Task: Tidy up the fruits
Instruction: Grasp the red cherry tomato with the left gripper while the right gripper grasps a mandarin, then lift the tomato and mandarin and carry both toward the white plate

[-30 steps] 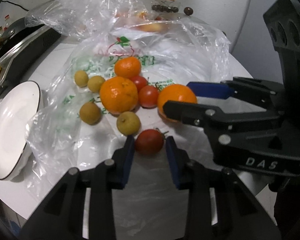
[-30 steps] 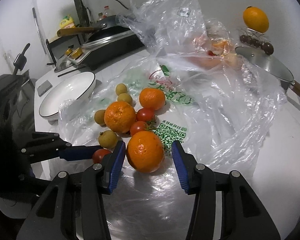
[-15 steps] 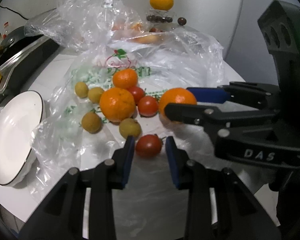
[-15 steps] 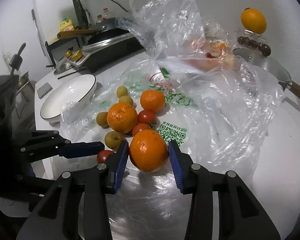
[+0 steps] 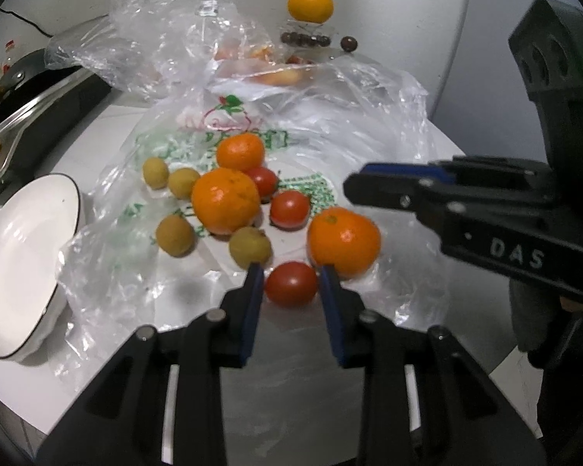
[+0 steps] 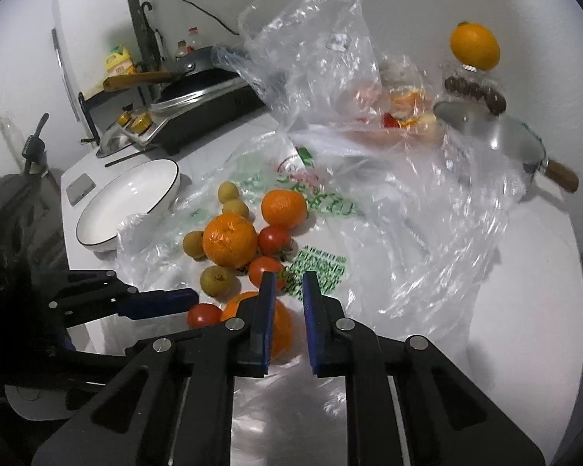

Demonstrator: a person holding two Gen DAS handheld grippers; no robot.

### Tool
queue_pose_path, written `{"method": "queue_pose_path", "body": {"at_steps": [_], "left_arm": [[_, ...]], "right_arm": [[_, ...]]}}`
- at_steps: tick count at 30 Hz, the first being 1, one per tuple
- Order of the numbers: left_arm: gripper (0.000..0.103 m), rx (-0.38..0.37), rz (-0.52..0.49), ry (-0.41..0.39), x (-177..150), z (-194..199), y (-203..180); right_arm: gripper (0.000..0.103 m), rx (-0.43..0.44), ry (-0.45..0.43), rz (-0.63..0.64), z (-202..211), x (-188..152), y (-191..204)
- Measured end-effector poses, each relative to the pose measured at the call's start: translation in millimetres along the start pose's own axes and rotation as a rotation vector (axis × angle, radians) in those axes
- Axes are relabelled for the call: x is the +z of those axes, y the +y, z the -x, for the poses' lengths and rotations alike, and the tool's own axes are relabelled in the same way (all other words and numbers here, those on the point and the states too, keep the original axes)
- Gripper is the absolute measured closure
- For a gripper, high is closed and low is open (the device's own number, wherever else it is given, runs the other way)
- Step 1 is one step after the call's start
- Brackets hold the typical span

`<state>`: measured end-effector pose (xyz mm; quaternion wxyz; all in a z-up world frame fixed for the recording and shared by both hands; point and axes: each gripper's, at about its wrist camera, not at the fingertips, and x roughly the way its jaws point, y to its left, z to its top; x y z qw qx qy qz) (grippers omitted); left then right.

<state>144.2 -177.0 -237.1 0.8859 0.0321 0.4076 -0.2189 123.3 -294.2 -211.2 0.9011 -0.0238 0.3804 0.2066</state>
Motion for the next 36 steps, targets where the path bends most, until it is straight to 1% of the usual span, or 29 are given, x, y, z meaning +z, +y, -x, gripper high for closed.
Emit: {"method": "queue_pose_path", "body": {"at_steps": [1, 2, 6, 8, 9, 10, 11, 12, 17, 18, 25, 27, 28, 31, 36], "left_arm": [[0.073, 0.000, 0.002, 0.000, 0, 0, 0], [0.073, 0.001, 0.000, -0.001, 0, -1, 0], [0.073, -0.004, 0.002, -0.002, -1, -1, 1], [0.074, -0.006, 0.006, -0.002, 0, 0, 2], [0.074, -0.007, 0.005, -0.002, 0, 0, 1], [0.074, -0.007, 0.006, -0.003, 0, 0, 1], [0.074, -0.008, 0.007, -0.003, -1, 0, 2], [0.074, -0.010, 0.007, -0.002, -1, 0, 2], [0.074, -0.008, 0.005, -0.003, -3, 6, 3], [0.074, -0.005, 0.007, -0.006, -3, 8, 4], [0.074, 0.011, 0.007, -0.017, -6, 20, 10], [0.074, 0.014, 0.009, -0.023, -8, 24, 11], [0.074, 0.016, 0.010, -0.027, -8, 26, 12], [0.074, 0.022, 0.016, -0.041, -9, 33, 16], [0.074, 0.027, 0.023, -0.062, -9, 44, 25]], "right_arm": [[0.083, 0.005, 0.006, -0.005, -1, -1, 0], [0.082, 0.005, 0.008, -0.007, -1, -3, 0], [0.080, 0.014, 0.008, -0.043, 0, -5, -4], [0.070, 0.014, 0.009, -0.063, 2, -5, -7], [0.067, 0.029, 0.008, -0.073, 3, -6, -8], [0.058, 0.061, 0.006, -0.087, 5, -6, -10], [0.049, 0.075, 0.003, -0.094, 6, -7, -11], [0.046, 0.087, 0.001, -0.100, 7, -8, -11], [0.046, 0.094, 0.045, -0.100, -4, -12, -7], [0.045, 0.111, 0.049, -0.105, -6, -12, -6], [0.045, 0.153, 0.095, -0.092, -19, -14, 3], [0.050, 0.158, 0.094, -0.082, -20, -15, 6], [0.056, 0.166, 0.092, -0.073, -20, -15, 8], [0.056, 0.131, 0.087, -0.034, -18, -15, 17], [0.056, 0.107, 0.058, -0.028, -7, -8, 20]]}}
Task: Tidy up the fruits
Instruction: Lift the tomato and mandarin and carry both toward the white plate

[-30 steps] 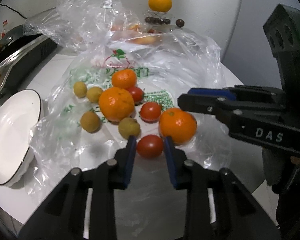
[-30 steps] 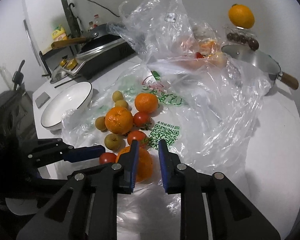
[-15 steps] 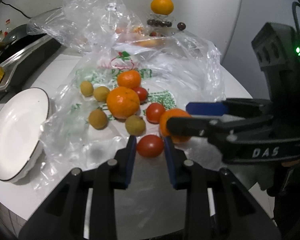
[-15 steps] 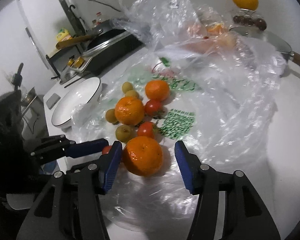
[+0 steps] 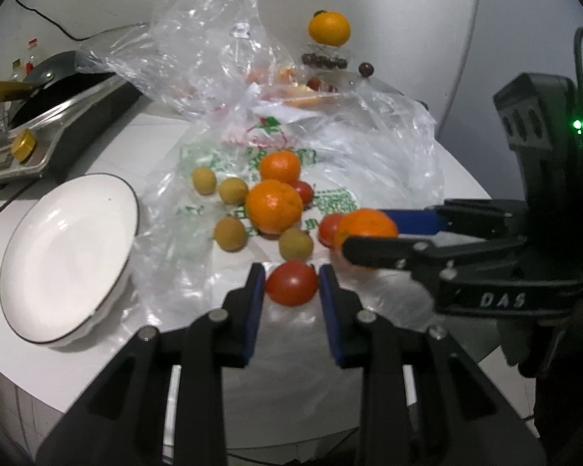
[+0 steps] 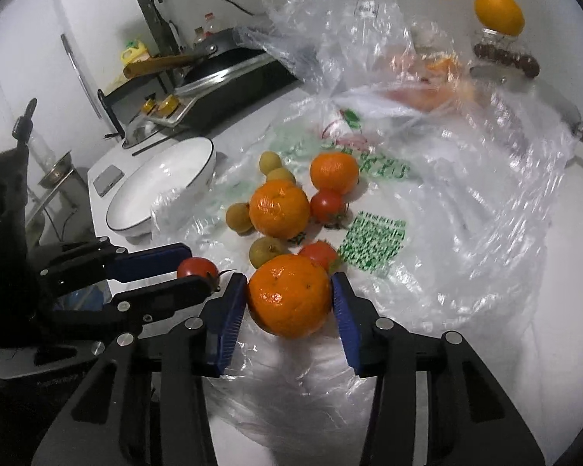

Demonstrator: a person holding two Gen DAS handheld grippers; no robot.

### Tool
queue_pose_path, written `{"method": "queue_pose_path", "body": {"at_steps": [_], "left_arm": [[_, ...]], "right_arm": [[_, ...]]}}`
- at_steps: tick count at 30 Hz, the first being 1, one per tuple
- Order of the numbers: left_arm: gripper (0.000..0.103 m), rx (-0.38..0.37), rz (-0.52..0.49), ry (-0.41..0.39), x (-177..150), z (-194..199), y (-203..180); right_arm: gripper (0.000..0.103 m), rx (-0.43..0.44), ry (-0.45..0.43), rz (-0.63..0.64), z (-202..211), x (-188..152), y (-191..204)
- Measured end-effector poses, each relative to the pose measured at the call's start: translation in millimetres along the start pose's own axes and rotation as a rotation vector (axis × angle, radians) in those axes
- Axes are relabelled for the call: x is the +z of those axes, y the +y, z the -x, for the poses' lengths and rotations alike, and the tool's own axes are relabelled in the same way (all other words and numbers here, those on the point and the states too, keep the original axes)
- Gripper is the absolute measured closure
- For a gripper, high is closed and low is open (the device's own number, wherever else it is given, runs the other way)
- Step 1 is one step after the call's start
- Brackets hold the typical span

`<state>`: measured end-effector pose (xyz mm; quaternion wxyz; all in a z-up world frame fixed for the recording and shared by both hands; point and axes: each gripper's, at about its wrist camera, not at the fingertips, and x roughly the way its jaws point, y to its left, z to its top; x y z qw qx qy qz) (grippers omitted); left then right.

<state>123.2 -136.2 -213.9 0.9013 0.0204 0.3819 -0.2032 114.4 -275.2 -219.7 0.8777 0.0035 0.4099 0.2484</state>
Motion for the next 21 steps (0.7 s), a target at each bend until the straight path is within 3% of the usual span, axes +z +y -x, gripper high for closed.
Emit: {"method": "queue_pose_path", "body": {"at_steps": [21], "left_arm": [[0.074, 0.038, 0.029, -0.122, 7, 58, 64]], "right_arm": [[0.056, -0.017, -0.099, 0.101, 15, 51, 61]]}}
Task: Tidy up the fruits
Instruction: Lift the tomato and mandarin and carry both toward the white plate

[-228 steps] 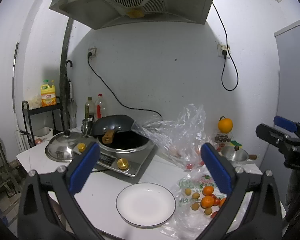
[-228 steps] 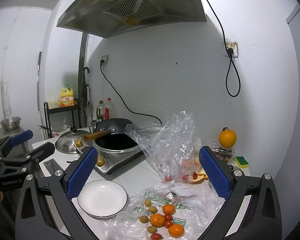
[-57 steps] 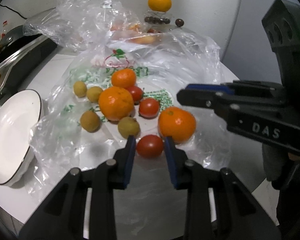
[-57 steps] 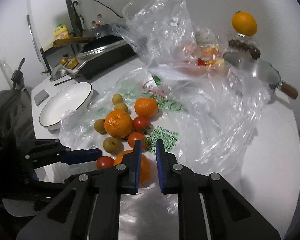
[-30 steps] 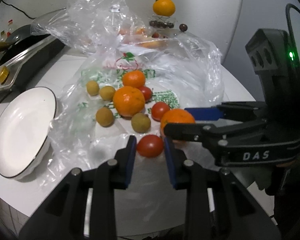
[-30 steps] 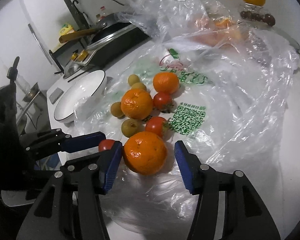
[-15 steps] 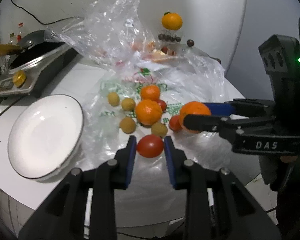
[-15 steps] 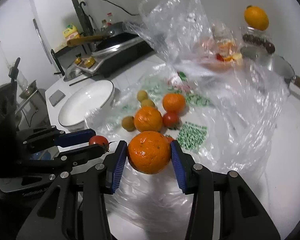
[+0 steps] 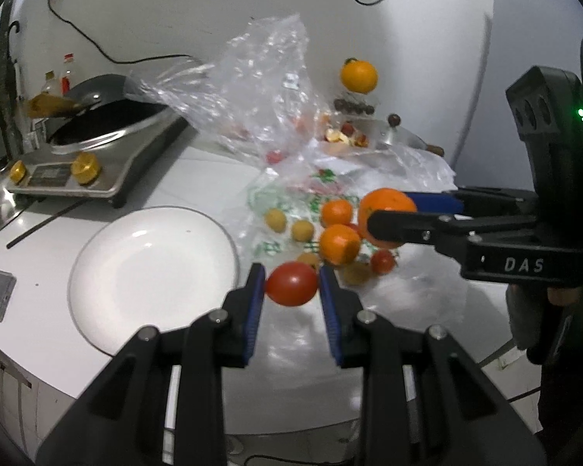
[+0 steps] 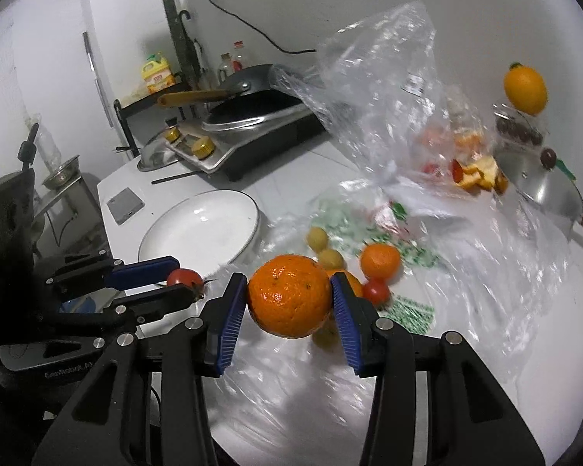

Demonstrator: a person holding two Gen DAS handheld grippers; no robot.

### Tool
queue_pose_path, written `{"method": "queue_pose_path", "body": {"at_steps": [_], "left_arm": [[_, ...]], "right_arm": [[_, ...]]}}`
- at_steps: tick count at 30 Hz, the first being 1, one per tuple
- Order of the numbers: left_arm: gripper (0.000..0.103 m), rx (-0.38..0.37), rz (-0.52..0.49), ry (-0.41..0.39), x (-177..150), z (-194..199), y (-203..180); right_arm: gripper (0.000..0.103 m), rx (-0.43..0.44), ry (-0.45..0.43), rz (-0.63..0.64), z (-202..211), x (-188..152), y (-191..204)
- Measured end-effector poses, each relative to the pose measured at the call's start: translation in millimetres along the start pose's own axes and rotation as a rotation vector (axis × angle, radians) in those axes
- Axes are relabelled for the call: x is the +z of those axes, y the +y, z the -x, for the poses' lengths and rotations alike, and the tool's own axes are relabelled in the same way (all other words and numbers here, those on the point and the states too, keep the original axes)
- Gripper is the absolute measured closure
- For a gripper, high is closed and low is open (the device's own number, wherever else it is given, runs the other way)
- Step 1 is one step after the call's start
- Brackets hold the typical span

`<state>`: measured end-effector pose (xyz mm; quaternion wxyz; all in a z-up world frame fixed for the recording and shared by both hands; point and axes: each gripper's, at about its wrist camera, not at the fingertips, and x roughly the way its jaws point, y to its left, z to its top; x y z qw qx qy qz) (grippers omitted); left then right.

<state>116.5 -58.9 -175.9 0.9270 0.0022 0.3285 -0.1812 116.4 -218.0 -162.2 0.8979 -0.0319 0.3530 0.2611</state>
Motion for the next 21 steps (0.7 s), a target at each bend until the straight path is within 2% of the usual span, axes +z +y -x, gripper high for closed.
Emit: {"method": "queue_pose_path", "body": {"at_steps": [21], "left_arm": [[0.074, 0.081, 0.075, -0.041, -4, 16, 95]], "right_arm": [[0.056, 0.056, 0.035, 0.110, -61, 51, 70]]}}
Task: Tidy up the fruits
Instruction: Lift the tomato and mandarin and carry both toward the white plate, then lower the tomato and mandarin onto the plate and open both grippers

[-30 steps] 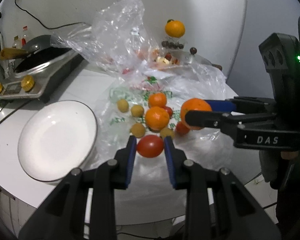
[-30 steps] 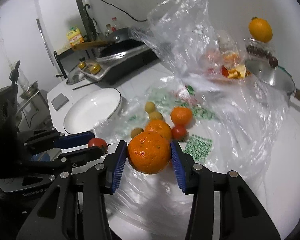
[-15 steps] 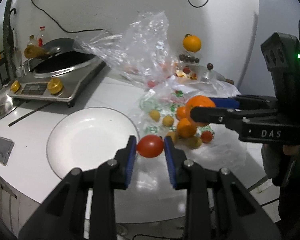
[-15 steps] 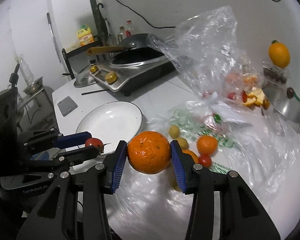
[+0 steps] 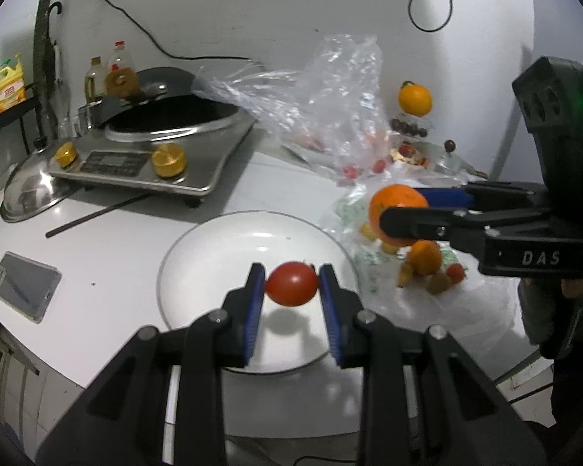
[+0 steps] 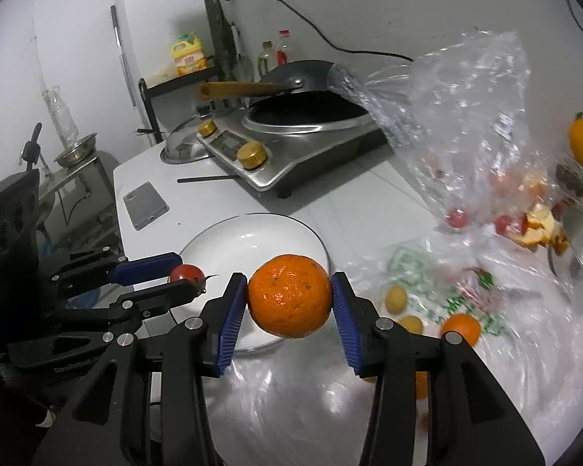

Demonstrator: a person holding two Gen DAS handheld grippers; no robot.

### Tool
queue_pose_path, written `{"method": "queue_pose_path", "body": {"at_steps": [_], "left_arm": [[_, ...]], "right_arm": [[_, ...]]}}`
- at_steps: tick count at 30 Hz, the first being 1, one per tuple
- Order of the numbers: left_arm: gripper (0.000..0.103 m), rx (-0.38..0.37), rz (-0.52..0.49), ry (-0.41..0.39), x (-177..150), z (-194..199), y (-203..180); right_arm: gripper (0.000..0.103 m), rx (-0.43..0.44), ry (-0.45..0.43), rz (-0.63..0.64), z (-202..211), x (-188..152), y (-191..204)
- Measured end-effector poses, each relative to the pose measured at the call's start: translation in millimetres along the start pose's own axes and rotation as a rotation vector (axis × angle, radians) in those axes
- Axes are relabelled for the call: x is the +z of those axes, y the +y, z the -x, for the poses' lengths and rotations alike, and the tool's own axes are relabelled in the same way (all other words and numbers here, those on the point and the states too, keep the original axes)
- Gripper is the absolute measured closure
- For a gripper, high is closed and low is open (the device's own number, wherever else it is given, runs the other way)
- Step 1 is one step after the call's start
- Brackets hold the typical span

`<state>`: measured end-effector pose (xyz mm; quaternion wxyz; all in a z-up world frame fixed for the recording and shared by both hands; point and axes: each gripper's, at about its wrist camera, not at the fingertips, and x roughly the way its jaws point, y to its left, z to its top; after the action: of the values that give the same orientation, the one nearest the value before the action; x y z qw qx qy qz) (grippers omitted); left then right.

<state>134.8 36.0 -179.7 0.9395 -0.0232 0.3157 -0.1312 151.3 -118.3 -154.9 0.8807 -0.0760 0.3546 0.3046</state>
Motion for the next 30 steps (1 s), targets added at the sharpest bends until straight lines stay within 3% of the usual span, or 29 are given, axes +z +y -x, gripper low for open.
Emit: {"method": "queue_pose_path", "body": {"at_steps": [17, 30], "left_arm": [[0.074, 0.050, 0.035, 0.035, -3, -37, 54], [0.073, 0.097, -0.013, 0.047, -1, -61, 68]], "right_arm": [[0.056, 0.039, 0.075, 0.028, -72, 26, 23], [0.056, 0.072, 0.126, -0.011, -135, 43, 20]]}}
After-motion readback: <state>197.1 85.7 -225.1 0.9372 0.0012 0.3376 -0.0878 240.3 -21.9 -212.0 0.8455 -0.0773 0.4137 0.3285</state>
